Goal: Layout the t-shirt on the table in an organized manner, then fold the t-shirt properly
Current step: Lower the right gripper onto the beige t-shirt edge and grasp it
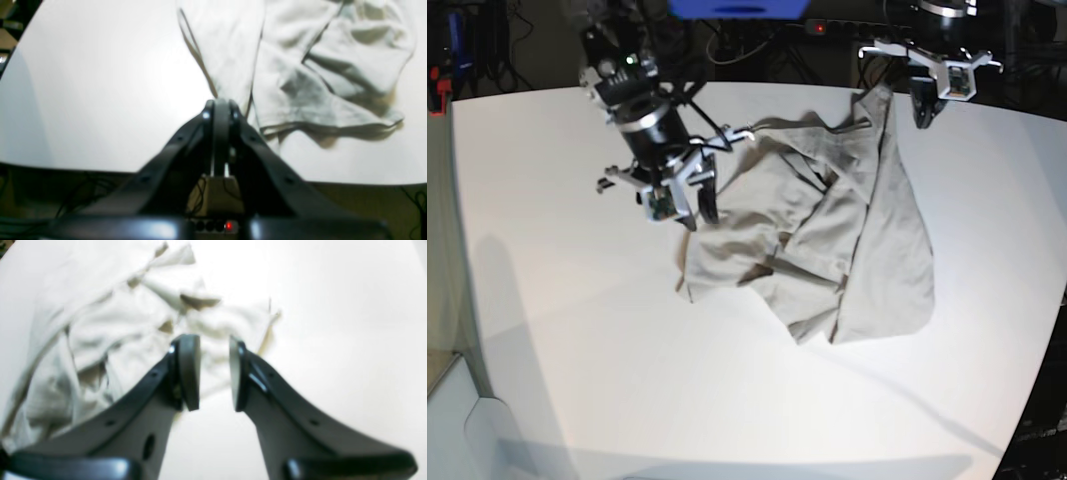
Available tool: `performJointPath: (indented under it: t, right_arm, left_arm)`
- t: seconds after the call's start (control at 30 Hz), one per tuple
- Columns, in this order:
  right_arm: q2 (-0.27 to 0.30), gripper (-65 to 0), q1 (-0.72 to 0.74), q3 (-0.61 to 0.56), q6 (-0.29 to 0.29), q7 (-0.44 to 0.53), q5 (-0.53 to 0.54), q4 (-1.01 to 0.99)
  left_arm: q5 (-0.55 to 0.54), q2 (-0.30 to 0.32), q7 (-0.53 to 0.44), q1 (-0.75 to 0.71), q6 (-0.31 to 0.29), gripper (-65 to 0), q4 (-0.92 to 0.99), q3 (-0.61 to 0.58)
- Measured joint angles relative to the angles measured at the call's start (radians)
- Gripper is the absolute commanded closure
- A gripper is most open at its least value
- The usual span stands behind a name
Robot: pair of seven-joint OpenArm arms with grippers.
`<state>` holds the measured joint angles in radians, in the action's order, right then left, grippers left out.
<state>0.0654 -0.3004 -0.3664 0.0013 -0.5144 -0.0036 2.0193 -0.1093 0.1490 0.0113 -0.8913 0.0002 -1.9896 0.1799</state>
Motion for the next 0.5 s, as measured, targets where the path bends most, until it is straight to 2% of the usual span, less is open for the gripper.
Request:
performJointPath:
  t: [0.1,0.17,0.3,0.5]
  right_arm:
    - [-0.008,-21.3,0.073,0.001,0.0,-0.105,0.001,-0.031]
    - [-0.023,-22.7,0.111,0.006,0.0,-0.138,-0.001,-0.049]
    - [-0.032,-24.9,0.19,0.004,0.0,-0.148,0.003,-0.146]
    - [-0.032,-24.8,0.274,0.006,0.0,-0.154,0.003,-0.31]
  left_arm:
    - [0.0,0.001,0.0,0.002,0.0,-0.6,0.0,0.0]
    - [0.0,0.0,0.0,0.01,0.0,-2.5,0.0,0.0]
    - [0.0,0.002,0.0,0.01,0.0,-13.8,0.0,-0.006]
    - [0.0,0.003,-0.007,0.025,0.0,-29.5,0.0,-0.006]
